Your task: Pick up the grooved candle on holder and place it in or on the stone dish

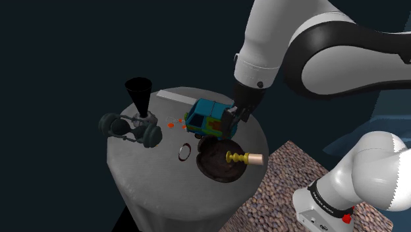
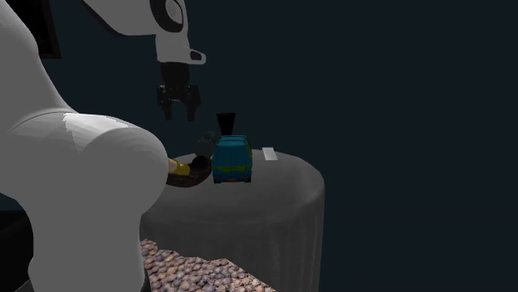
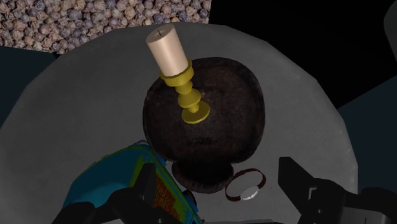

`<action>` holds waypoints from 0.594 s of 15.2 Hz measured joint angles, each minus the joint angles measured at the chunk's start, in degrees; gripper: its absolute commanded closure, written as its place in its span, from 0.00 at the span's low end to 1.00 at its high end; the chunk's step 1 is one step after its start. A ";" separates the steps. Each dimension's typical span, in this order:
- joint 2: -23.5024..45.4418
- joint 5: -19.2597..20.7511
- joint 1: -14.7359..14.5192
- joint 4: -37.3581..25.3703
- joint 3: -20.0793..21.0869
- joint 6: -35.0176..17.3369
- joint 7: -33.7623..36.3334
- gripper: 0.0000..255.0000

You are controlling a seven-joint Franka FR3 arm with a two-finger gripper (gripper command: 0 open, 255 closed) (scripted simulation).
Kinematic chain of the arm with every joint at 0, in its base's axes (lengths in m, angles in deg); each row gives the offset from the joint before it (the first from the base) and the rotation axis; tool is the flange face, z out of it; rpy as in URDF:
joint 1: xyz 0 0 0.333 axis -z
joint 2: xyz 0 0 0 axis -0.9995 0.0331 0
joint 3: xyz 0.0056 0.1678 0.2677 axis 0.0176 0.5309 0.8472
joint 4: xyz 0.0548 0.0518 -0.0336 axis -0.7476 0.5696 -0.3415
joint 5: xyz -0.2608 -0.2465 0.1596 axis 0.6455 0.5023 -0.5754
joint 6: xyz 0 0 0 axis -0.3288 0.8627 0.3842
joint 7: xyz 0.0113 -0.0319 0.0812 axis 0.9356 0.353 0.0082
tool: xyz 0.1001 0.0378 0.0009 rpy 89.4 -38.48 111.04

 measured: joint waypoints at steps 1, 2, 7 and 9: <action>-0.46 0.06 -0.02 -1.08 -0.28 1.52 -0.02 0.00; -0.60 0.23 0.07 -2.32 -0.53 2.90 -0.06 0.00; -0.66 0.45 0.18 -4.25 -0.80 4.95 0.03 0.00; -0.65 0.46 0.19 -4.30 -0.81 4.99 0.03 0.00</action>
